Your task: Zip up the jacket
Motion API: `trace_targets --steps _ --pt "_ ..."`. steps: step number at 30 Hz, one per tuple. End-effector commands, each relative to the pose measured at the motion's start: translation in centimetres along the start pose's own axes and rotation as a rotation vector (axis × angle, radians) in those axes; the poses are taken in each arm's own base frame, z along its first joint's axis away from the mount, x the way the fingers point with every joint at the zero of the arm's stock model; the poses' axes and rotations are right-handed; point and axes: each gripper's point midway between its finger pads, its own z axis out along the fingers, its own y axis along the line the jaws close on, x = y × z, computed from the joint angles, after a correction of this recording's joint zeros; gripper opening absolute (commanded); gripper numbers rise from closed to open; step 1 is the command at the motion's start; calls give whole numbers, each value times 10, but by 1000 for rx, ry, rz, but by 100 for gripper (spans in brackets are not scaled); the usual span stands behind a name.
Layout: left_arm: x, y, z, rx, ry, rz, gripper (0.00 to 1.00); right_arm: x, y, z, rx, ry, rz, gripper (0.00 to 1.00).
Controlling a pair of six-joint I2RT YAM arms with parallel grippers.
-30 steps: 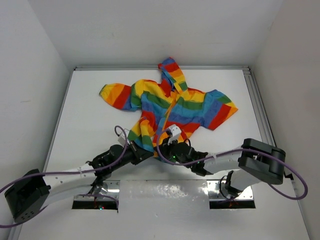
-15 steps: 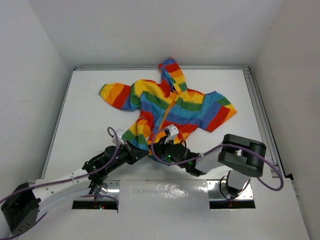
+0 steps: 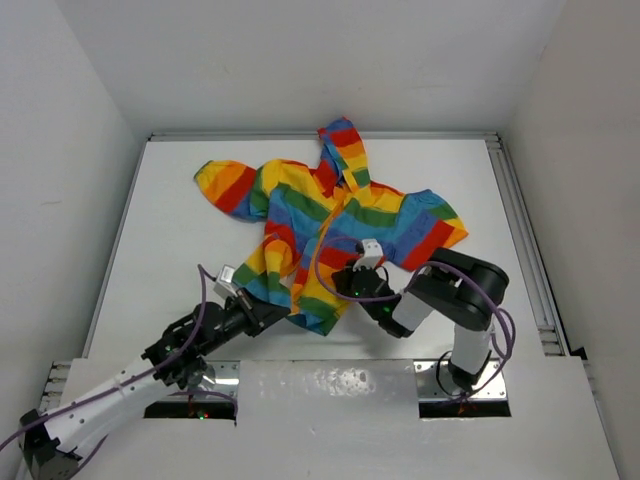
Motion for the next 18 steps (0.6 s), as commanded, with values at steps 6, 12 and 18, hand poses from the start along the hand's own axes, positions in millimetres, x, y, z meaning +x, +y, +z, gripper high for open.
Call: trace_targets --steps 6,12,18 --pt "27 81 4 -260 100 58 0 33 21 -44 -58 49 -67 0" --pt "33 76 10 -182 119 68 0 16 24 -72 -110 41 -36 0" --pt "40 68 10 -27 121 36 0 20 69 -102 -277 259 -23 4"
